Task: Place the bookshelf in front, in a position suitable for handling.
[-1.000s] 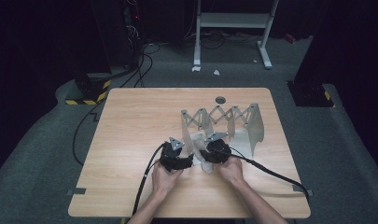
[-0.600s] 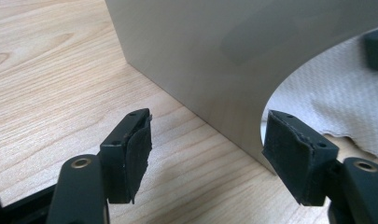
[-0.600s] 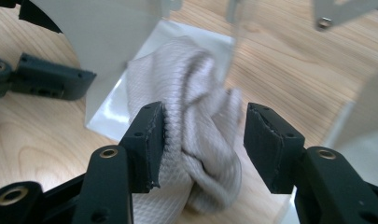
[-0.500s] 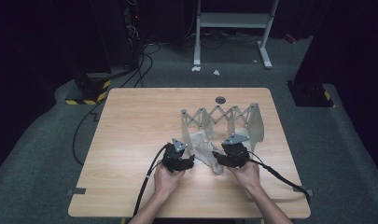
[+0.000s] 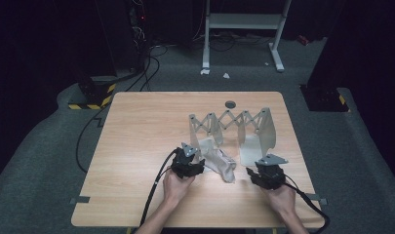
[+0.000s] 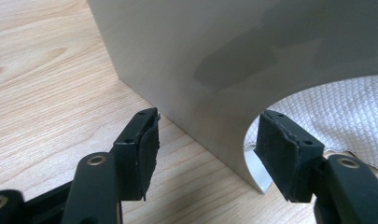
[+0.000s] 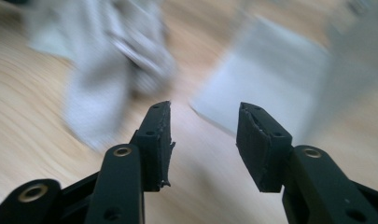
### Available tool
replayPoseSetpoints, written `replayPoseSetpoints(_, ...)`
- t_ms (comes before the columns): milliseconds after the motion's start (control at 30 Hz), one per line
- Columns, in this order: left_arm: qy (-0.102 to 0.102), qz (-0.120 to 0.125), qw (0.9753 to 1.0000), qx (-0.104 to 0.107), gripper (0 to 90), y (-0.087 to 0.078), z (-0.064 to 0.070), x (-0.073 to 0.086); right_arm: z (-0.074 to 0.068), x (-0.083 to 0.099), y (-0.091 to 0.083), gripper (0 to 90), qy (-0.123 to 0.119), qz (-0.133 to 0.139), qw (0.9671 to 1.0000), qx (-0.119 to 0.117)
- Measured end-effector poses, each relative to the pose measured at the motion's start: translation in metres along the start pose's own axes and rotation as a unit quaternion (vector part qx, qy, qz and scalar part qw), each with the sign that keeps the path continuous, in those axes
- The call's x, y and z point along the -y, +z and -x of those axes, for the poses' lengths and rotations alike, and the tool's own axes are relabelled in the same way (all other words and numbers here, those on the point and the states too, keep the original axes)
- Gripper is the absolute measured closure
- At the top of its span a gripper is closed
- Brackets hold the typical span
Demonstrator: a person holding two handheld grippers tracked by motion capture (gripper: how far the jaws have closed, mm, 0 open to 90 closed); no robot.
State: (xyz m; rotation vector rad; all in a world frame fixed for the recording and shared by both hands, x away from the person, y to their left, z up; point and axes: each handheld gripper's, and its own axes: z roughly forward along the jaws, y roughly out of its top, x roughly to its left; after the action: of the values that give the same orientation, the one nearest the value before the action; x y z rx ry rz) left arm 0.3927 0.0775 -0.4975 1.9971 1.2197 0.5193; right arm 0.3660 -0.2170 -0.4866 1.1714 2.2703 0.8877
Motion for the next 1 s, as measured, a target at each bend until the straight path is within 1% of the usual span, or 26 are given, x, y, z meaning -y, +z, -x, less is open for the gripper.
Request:
replayPoseSetpoints(67, 0.0, -0.003, 1.0, 0.0, 40.8, 0.002, 0.001, 0.0, 0.014, 0.015, -0.003, 56.6, 0.026, -0.01, 0.9993, 0.023)
replayPoseSetpoints(100, 0.002, -0.005, 1.0, -0.001, 41.1, 0.003, 0.002, 0.0, 0.019, 0.019, -0.003, 56.5, 0.038, -0.012, 0.9986, 0.034)
replayPoseSetpoints(133, -0.002, -0.004, 1.0, -0.001, 41.6, 0.004, 0.003, 0.0, 0.022, 0.021, -0.003, 56.2, 0.043, -0.013, 0.9981, 0.043)
replayPoseSetpoints(167, -0.001, -0.005, 1.0, 0.0, 42.1, 0.005, 0.003, 0.0, 0.025, 0.022, -0.003, 55.7, 0.044, -0.011, 0.9976, 0.053)
replayPoseSetpoints(200, -0.003, -0.004, 1.0, 0.001, 42.9, 0.005, 0.004, -0.001, 0.028, 0.022, -0.001, 53.9, 0.051, -0.008, 0.9965, 0.065)
replayPoseSetpoints(267, -0.006, -0.002, 1.0, 0.001, 44.9, 0.005, 0.005, -0.001, 0.032, 0.019, 0.005, 51.6, 0.059, -0.004, 0.9951, 0.078)
replayPoseSetpoints(367, -0.004, -0.003, 1.0, -0.004, 47.8, 0.005, 0.005, -0.001, 0.036, 0.015, 0.015, 51.4, 0.068, -0.003, 0.9936, 0.09)
replayPoseSetpoints(400, -0.001, -0.005, 1.0, -0.004, 49.2, 0.005, 0.004, -0.001, 0.039, 0.013, 0.019, 51.9, 0.076, 0.0, 0.9928, 0.092)
replayPoseSetpoints(467, 0.001, -0.009, 0.9999, -0.006, 52.3, 0.005, 0.003, -0.001, 0.044, 0.011, 0.025, 55.8, 0.084, -0.001, 0.9922, 0.092)
replayPoseSetpoints(500, 0.004, -0.012, 0.9999, -0.007, 53.7, 0.004, 0.002, 0.0, 0.045, 0.01, 0.027, 57.5, 0.084, -0.003, 0.9923, 0.09)
replayPoseSetpoints(533, 0.004, -0.013, 0.9999, -0.006, 55.4, 0.005, 0.002, 0.0, 0.046, 0.008, 0.03, 60.3, 0.083, -0.004, 0.9924, 0.091)
replayPoseSetpoints(600, 0.003, -0.013, 0.9999, 0.0, 57.9, 0.004, 0.001, 0.0, 0.048, 0.006, 0.032, 65.2, 0.081, -0.004, 0.9931, 0.084)
replayPoseSetpoints(667, 0.009, -0.012, 0.9999, -0.001, 62.1, 0.004, 0.003, 0.001, 0.048, 0.004, 0.034, 70.5, 0.081, -0.005, 0.9933, 0.082)
replayPoseSetpoints(700, 0.01, -0.013, 0.9999, -0.002, 62.4, 0.004, 0.004, 0.001, 0.048, 0.004, 0.035, 74.0, 0.078, -0.004, 0.9936, 0.081)
replayPoseSetpoints(767, 0.009, -0.015, 0.9998, 0.002, 63.6, 0.003, 0.002, 0.001, 0.046, 0.003, 0.037, 78.6, 0.077, -0.011, 0.9937, 0.08)
replayPoseSetpoints(833, 0.009, -0.017, 0.9998, 0.003, 65.5, 0.001, 0.0, 0.002, 0.044, 0.004, 0.04, 79.7, 0.072, -0.02, 0.994, 0.08)
replayPoseSetpoints(900, 0.007, -0.018, 0.9998, 0.005, 67.3, -0.001, -0.002, 0.003, 0.041, 0.005, 0.041, 79.6, 0.07, -0.018, 0.9941, 0.081)
replayPoseSetpoints(967, 0.004, -0.017, 0.9998, 0.006, 68.6, -0.002, -0.004, 0.004, 0.04, 0.004, 0.041, 79.5, 0.072, -0.019, 0.9942, 0.077)
replayPoseSetpoints(1000, 0.002, -0.016, 0.9998, 0.006, 69.1, -0.003, -0.005, 0.004, 0.04, 0.003, 0.042, 79.4, 0.07, -0.02, 0.9944, 0.077)
